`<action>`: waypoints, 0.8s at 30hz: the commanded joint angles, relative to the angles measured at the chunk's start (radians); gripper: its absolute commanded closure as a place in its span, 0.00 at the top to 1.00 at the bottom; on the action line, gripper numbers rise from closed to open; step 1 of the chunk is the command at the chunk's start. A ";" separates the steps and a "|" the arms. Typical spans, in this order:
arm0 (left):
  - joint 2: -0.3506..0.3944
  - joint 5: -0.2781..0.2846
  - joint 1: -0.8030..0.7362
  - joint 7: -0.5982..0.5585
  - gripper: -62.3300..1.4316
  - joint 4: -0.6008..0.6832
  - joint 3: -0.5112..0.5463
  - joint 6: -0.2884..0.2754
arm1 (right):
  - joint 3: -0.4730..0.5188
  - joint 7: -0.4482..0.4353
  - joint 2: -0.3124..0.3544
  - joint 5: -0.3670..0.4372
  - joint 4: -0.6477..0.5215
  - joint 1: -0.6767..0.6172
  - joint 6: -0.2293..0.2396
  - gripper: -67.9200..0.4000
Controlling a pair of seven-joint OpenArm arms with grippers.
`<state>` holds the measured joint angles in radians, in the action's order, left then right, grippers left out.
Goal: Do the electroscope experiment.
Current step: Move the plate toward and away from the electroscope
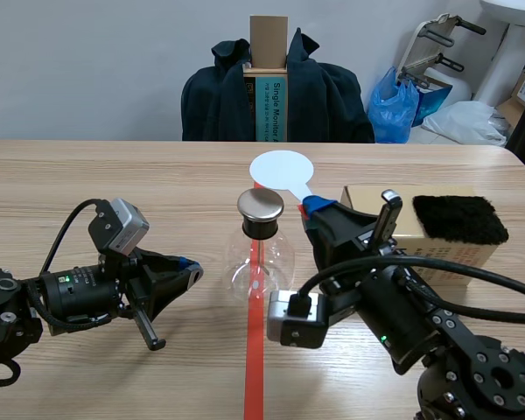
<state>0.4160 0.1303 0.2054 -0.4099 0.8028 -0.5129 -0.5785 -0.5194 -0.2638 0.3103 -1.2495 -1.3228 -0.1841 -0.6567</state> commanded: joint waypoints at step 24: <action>-0.003 0.006 0.011 -0.020 0.07 0.021 0.006 -0.004 | -0.004 -0.121 0.005 0.008 -0.015 -0.008 -0.031 0.02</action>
<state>0.4160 0.1284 0.2054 -0.4099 0.8028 -0.5129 -0.5785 -0.5194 -0.3878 0.3107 -1.2495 -1.3228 -0.2001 -0.6762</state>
